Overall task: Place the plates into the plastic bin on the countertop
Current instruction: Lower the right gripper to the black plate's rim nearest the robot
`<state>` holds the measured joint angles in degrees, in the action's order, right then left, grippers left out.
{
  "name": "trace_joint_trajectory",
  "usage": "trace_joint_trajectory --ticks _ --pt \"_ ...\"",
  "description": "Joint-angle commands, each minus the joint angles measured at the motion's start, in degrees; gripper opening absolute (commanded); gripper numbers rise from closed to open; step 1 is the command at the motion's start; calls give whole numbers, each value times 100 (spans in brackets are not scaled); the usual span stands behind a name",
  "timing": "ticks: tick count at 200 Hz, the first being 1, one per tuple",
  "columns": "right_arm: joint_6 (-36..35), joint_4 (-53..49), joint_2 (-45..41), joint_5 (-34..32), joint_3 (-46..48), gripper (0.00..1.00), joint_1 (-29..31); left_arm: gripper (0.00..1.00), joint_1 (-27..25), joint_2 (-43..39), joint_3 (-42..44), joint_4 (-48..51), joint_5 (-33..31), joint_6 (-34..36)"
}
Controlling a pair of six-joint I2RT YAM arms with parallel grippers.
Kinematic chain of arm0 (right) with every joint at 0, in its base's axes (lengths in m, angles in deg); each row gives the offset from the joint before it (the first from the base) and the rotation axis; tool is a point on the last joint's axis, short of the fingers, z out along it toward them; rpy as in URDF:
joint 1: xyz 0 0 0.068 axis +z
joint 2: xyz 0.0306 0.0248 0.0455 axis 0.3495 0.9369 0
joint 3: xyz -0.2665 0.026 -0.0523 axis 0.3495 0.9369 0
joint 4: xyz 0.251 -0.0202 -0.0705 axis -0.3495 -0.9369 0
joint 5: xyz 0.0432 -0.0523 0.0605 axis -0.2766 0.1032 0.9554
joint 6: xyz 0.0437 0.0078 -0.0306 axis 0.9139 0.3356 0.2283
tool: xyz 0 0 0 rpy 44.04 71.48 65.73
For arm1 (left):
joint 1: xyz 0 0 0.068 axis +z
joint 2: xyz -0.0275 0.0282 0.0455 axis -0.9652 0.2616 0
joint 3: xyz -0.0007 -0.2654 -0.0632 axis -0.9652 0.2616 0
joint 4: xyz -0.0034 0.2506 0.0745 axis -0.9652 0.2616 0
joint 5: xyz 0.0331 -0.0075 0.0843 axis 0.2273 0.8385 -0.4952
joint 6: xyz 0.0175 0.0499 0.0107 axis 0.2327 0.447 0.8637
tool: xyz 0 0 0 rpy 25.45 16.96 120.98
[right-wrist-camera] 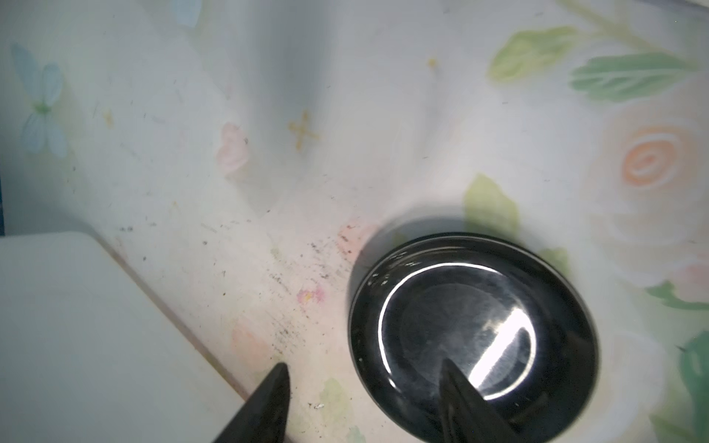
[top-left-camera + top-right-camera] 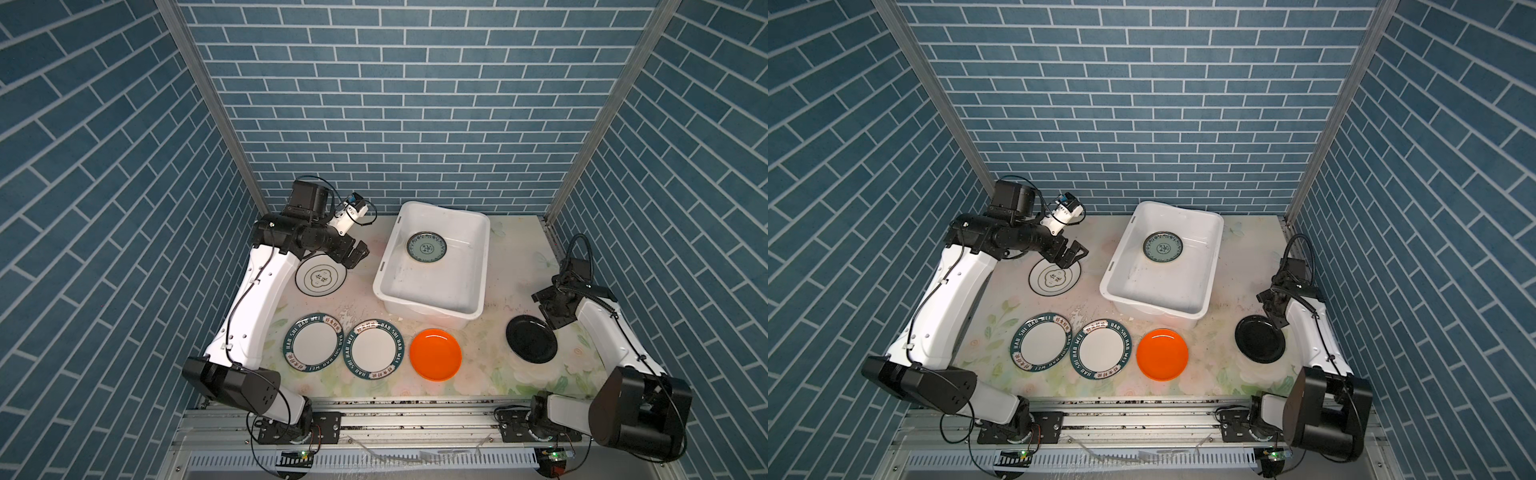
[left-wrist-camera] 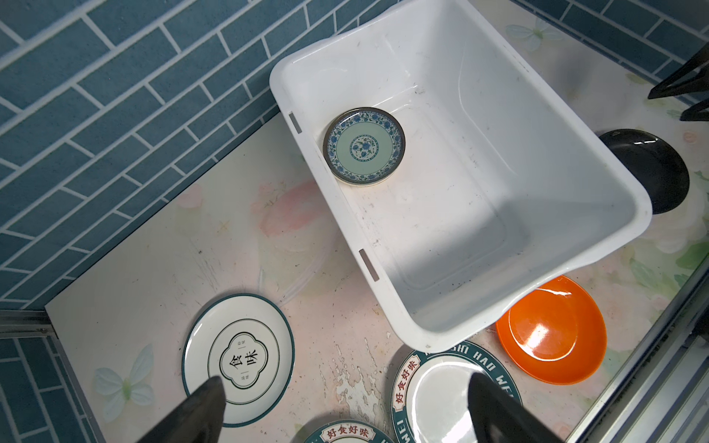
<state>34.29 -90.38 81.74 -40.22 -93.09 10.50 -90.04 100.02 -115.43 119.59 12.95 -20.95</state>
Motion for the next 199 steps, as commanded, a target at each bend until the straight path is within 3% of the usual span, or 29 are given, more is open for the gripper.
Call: trace_joint_trajectory --ticks 1,95,199 --pt "128 -775 -115 -292 213 68 -289 100 -34 40 -94 23 124 116" --pt "295 -811 -1122 -272 1300 70 -1073 100 -33 821 -1216 864 118 585" --pt "-66 -612 -1170 54 1774 68 -1158 99 -35 565 -944 680 -94 513"
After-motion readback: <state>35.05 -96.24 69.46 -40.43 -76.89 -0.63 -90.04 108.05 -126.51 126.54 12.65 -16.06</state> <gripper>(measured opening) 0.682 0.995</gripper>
